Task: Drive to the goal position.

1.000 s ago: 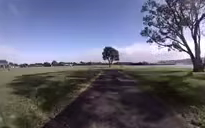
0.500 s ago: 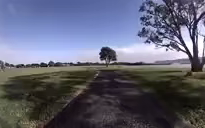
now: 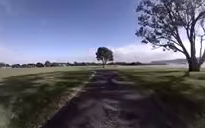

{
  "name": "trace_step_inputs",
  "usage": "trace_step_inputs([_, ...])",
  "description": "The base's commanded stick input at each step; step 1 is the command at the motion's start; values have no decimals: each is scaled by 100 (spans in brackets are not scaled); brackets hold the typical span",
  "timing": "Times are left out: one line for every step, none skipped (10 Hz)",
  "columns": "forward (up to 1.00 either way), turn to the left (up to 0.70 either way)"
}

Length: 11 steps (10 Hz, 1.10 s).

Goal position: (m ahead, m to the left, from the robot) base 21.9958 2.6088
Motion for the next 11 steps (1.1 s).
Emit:
trace_step_inputs([45,0])
trace_step_inputs([45,0])
trace_step_inputs([45,0])
trace_step_inputs([45,0])
trace_step_inputs([45,0])
trace_step_inputs([45,0])
trace_step_inputs([45,0])
trace_step_inputs([45,0])
trace_step_inputs([45,0])
trace_step_inputs([45,0])
trace_step_inputs([45,0])
